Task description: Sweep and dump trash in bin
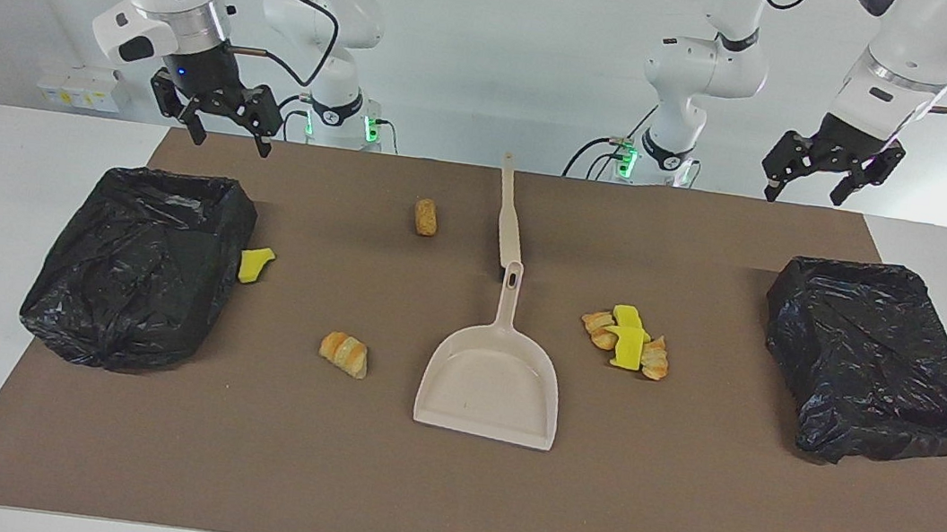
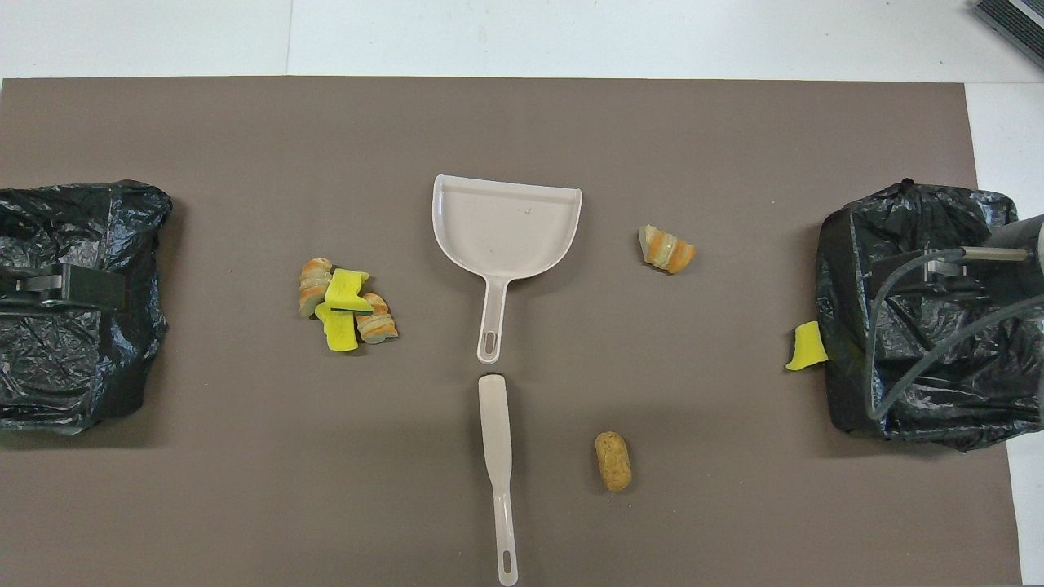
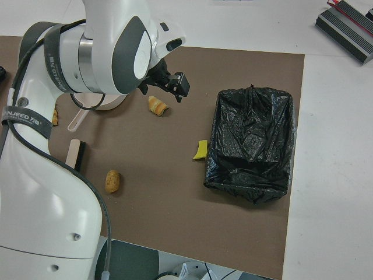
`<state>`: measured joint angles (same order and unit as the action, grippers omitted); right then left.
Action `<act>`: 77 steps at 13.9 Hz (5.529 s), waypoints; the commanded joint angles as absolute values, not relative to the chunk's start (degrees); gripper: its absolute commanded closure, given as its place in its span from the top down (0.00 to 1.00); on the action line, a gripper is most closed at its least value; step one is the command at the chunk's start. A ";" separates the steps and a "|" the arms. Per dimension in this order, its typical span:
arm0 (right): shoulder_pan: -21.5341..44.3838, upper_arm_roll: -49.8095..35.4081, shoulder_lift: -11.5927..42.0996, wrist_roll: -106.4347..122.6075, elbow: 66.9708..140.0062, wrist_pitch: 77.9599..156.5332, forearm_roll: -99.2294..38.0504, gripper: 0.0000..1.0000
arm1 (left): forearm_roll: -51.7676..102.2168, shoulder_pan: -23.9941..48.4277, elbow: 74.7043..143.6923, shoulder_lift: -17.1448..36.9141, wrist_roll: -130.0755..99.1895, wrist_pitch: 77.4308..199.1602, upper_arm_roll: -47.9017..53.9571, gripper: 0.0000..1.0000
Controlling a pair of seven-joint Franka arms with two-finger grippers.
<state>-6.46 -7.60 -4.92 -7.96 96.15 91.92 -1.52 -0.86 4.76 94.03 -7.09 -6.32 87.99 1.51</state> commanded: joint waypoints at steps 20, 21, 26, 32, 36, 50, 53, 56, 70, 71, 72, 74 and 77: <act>-6.15 -8.70 -4.84 -6.77 97.03 91.41 -2.20 1.00 | -0.09 3.60 95.71 -8.70 -5.80 88.15 1.67 1.00; -5.72 -8.79 -4.40 -6.77 96.86 91.32 -2.28 1.00 | -0.09 3.60 95.71 -8.70 -5.80 88.15 1.67 1.00; -0.19 -8.88 0.60 -8.17 96.59 92.54 -1.93 1.00 | -0.09 3.60 95.80 -8.70 -5.80 88.15 1.67 1.00; 7.89 -8.88 8.42 -20.11 96.59 103.25 -2.63 1.00 | -0.09 3.60 95.80 -8.70 -5.80 88.07 1.67 1.00; 14.31 -8.88 13.17 -29.95 96.86 111.51 -2.46 1.00 | -0.09 3.60 95.80 -8.70 -5.80 88.15 1.67 1.00; 27.51 -8.79 24.35 -47.64 97.38 127.44 2.10 0.80 | 3.25 9.14 109.77 -13.27 -6.59 94.13 2.64 1.00; 27.60 -8.79 24.17 -47.72 98.96 127.53 2.28 0.78 | 3.25 9.23 110.82 -13.27 -6.59 94.04 2.64 1.00; 27.51 -8.79 23.91 -47.55 100.02 127.44 3.25 0.78 | 3.25 10.20 113.28 -15.02 -6.50 94.22 2.64 1.00; 26.64 -8.96 24.17 -42.12 98.62 126.13 7.21 0.05 | 3.34 10.98 114.52 -15.47 -6.94 94.31 2.64 1.00; 26.37 -8.96 24.17 -38.79 98.53 125.95 7.21 0.00 | 3.34 12.29 115.65 -15.56 -8.42 94.57 2.64 1.00; 25.93 -8.96 24.08 -35.02 98.53 125.77 6.95 0.00 | 3.34 13.61 116.97 -15.64 -9.13 96.22 2.64 1.00; 23.57 -8.96 22.95 -29.81 98.79 125.33 6.07 0.00 | 3.34 15.81 118.91 -15.64 -12.63 100.70 2.64 1.00; 20.84 -9.05 21.19 -28.05 98.79 124.55 5.98 0.00 | 3.34 20.20 122.07 -15.73 -16.95 103.97 2.64 1.00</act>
